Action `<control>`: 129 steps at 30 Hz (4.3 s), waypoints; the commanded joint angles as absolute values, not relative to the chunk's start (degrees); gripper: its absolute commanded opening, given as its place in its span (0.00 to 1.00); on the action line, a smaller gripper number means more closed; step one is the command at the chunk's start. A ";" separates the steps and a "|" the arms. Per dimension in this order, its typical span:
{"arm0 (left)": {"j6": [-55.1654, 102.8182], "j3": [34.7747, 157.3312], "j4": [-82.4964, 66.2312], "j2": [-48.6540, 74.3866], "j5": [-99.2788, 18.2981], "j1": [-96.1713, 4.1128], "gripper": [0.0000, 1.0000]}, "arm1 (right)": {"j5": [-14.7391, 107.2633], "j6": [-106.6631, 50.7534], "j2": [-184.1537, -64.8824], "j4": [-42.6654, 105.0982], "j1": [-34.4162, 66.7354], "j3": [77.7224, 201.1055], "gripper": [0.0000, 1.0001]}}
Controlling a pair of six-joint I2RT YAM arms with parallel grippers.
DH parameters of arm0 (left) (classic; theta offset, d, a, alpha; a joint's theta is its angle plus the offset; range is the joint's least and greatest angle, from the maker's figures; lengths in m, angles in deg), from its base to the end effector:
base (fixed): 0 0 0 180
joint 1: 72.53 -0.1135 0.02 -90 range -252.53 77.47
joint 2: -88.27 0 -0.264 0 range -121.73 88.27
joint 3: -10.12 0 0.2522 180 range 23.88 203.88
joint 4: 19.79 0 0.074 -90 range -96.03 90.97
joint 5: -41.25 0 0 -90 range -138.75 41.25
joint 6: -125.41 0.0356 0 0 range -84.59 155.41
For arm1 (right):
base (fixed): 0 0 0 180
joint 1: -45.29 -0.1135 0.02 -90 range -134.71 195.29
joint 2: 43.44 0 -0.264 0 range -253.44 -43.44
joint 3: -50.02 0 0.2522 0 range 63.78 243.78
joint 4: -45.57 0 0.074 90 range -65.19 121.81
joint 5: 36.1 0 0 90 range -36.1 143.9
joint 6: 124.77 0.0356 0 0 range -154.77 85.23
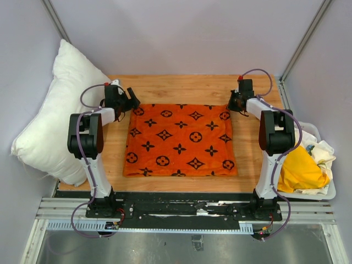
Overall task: Remove the pillowcase from the pillow
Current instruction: Fold the pillowcase at the center of the board.
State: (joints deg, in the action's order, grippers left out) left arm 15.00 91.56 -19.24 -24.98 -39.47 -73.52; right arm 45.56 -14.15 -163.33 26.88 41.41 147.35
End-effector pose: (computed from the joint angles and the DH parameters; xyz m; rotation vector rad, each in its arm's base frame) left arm 0.4308 0.0017 0.1647 -0.3046 2.1284 -0.3712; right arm 0.4652 0.0367 0.1736 0.2609 2.2974 0.3868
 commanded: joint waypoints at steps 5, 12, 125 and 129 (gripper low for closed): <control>14.03 98.24 -17.60 -28.86 -36.07 -73.86 0.82 | 46.82 -14.42 -163.41 25.05 42.30 151.72 0.01; 14.87 97.78 -15.60 -28.82 -37.77 -73.85 0.70 | 46.23 -14.20 -162.74 25.50 42.34 150.79 0.01; 6.14 54.78 -28.97 14.25 -43.59 -73.85 0.00 | 42.87 5.15 -118.78 31.79 43.80 104.73 0.01; 5.72 53.41 -28.91 14.29 -43.27 -73.85 0.00 | 43.77 5.91 -117.98 31.24 43.80 103.07 0.01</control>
State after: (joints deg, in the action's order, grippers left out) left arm 6.41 54.93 -27.22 13.14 -42.31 -73.52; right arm 42.88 4.30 -119.71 31.36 43.13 104.93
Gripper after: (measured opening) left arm 0.017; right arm 0.021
